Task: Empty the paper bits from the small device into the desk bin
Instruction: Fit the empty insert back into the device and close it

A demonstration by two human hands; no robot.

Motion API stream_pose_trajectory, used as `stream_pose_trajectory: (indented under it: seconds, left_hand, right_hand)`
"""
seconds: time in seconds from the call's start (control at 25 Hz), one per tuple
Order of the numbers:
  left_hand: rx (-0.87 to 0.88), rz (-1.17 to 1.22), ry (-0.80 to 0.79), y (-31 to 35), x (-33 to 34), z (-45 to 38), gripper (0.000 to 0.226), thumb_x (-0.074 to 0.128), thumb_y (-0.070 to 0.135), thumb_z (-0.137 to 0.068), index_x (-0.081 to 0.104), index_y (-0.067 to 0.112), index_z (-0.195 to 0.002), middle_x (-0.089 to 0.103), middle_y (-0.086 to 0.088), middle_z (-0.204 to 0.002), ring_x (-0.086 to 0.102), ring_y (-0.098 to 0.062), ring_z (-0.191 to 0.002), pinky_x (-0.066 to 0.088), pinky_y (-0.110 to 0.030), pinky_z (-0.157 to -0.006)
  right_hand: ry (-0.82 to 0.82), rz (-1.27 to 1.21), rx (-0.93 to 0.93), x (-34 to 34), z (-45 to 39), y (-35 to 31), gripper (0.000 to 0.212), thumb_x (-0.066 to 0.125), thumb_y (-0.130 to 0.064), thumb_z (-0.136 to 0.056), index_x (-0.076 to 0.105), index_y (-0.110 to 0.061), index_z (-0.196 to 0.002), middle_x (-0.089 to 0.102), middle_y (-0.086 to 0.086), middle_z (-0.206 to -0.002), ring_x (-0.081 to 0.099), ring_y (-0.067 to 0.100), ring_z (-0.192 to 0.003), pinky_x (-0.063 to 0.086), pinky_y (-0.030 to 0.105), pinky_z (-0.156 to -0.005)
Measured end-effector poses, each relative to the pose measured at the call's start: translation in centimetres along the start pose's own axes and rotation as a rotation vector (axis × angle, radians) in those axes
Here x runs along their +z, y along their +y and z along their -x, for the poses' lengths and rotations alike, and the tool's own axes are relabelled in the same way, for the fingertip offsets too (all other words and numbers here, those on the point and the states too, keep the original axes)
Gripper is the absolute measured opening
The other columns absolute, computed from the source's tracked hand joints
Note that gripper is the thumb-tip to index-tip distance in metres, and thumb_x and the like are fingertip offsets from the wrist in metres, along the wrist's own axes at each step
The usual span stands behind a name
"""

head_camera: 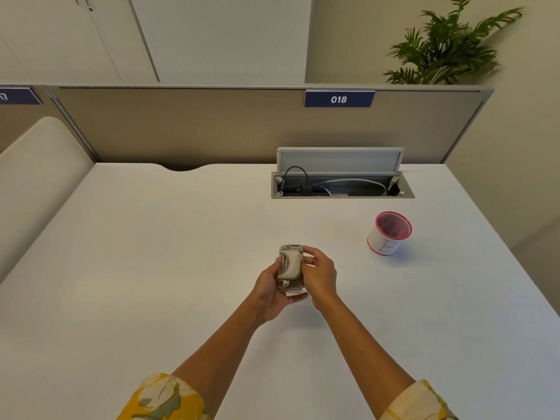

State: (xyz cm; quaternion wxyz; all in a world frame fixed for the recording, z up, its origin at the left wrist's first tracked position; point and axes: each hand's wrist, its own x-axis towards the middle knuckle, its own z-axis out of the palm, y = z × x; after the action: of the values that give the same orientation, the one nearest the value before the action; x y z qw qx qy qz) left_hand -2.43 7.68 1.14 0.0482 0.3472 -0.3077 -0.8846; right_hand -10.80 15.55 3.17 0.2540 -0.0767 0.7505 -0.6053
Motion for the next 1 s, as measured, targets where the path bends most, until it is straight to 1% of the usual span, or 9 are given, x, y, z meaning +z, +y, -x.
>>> stream_pose_trajectory:
  seconds: [0.12, 0.24, 0.36, 0.44, 0.52, 0.6, 0.76, 0.8, 1.0]
  left_hand:
    - [0.024, -0.014, 0.000, 0.0, 0.2, 0.0, 0.048, 0.031, 0.039, -0.106, 0.060, 0.012, -0.133, 0.064, -0.020, -0.132, 0.062, -0.035, -0.114, 0.053, -0.050, -0.093]
    - [0.048, -0.017, 0.022, 0.0, -0.1, -0.3, 0.043, 0.032, 0.035, -0.107, 0.060, 0.014, -0.131, 0.068, -0.019, -0.121, 0.064, -0.034, -0.109, 0.056, -0.050, -0.086]
    - [0.042, -0.049, 0.031, -0.1, -0.7, -0.5, 0.039, 0.034, 0.034, -0.106, 0.064, 0.016, -0.123, 0.075, -0.015, -0.104, 0.070, -0.031, -0.095, 0.058, -0.052, -0.083]
    - [0.032, -0.069, 0.026, -0.3, -0.8, -0.5, 0.038, 0.034, 0.035, -0.106, 0.065, 0.018, -0.121, 0.078, -0.012, -0.098, 0.075, -0.028, -0.088, 0.059, -0.051, -0.081]
    - [0.034, -0.102, 0.008, -0.4, -0.8, -0.3, 0.040, 0.033, 0.037, -0.106, 0.063, 0.019, -0.125, 0.077, -0.013, -0.105, 0.075, -0.030, -0.093, 0.059, -0.050, -0.081]
    - [0.040, -0.131, -0.008, -0.2, -0.9, -0.1, 0.042, 0.032, 0.039, -0.106, 0.062, 0.020, -0.128, 0.075, -0.013, -0.114, 0.073, -0.031, -0.098, 0.059, -0.049, -0.080]
    - [0.044, -0.202, -0.045, 0.2, -1.2, 0.2, 0.045, 0.028, 0.040, -0.106, 0.061, 0.020, -0.129, 0.073, -0.013, -0.119, 0.073, -0.031, -0.100, 0.060, -0.047, -0.078]
    - [0.038, -0.217, -0.051, 0.2, -1.2, 0.3, 0.046, 0.028, 0.040, -0.106, 0.062, 0.019, -0.129, 0.073, -0.013, -0.119, 0.072, -0.032, -0.101, 0.060, -0.047, -0.078]
    - [0.029, -0.339, -0.091, 0.3, -1.6, 0.7, 0.044, 0.028, 0.039, -0.105, 0.061, 0.023, -0.130, 0.073, -0.011, -0.119, 0.071, -0.032, -0.105, 0.059, -0.045, -0.080]
  right_hand:
    - [0.081, 0.123, -0.085, 0.1, 0.2, 0.0, 0.026, 0.073, -0.022, -0.082, 0.073, -0.028, -0.107, 0.067, -0.011, -0.088, 0.066, 0.011, -0.084, 0.053, 0.019, -0.068]
    - [0.136, 0.231, -0.163, -0.1, 0.4, 0.0, 0.028, 0.076, -0.019, -0.079, 0.073, -0.025, -0.107, 0.060, -0.007, -0.102, 0.059, 0.015, -0.091, 0.053, 0.027, -0.077]
    - [0.115, 0.175, -0.152, -0.6, 0.4, -0.2, 0.043, 0.080, -0.009, -0.073, 0.062, -0.021, -0.109, 0.059, -0.003, -0.102, 0.065, 0.016, -0.083, 0.059, 0.033, -0.071]
    - [0.066, 0.173, -0.126, -1.1, 0.0, -0.2, 0.043, 0.078, -0.005, -0.073, 0.059, -0.020, -0.109, 0.062, -0.002, -0.098, 0.068, 0.015, -0.079, 0.059, 0.029, -0.061]
    - [-0.007, 0.193, -0.117, -1.7, -0.5, -0.1, 0.032, 0.074, -0.004, -0.077, 0.066, -0.020, -0.103, 0.068, -0.002, -0.098, 0.068, 0.009, -0.078, 0.053, 0.016, -0.051]
    - [-0.067, 0.221, -0.098, -2.3, -1.3, -0.3, 0.020, 0.072, -0.011, -0.083, 0.070, -0.019, -0.101, 0.071, -0.003, -0.100, 0.068, 0.009, -0.084, 0.050, 0.013, -0.060]
    - [-0.256, 0.158, -0.019, -2.9, -2.5, -0.8, 0.022, 0.064, -0.026, -0.092, 0.071, -0.013, -0.109, 0.072, 0.003, -0.105, 0.068, 0.020, -0.100, 0.057, 0.035, -0.088]
    - [-0.294, 0.145, -0.008, -3.0, -2.7, -1.0, 0.023, 0.064, -0.025, -0.092, 0.072, -0.012, -0.109, 0.073, 0.005, -0.105, 0.070, 0.021, -0.099, 0.059, 0.035, -0.088]
    - [-0.388, 0.207, 0.009, -3.8, -3.4, -1.3, 0.017, 0.069, -0.016, -0.088, 0.076, -0.011, -0.103, 0.076, 0.004, -0.098, 0.073, 0.016, -0.089, 0.057, 0.017, -0.066]
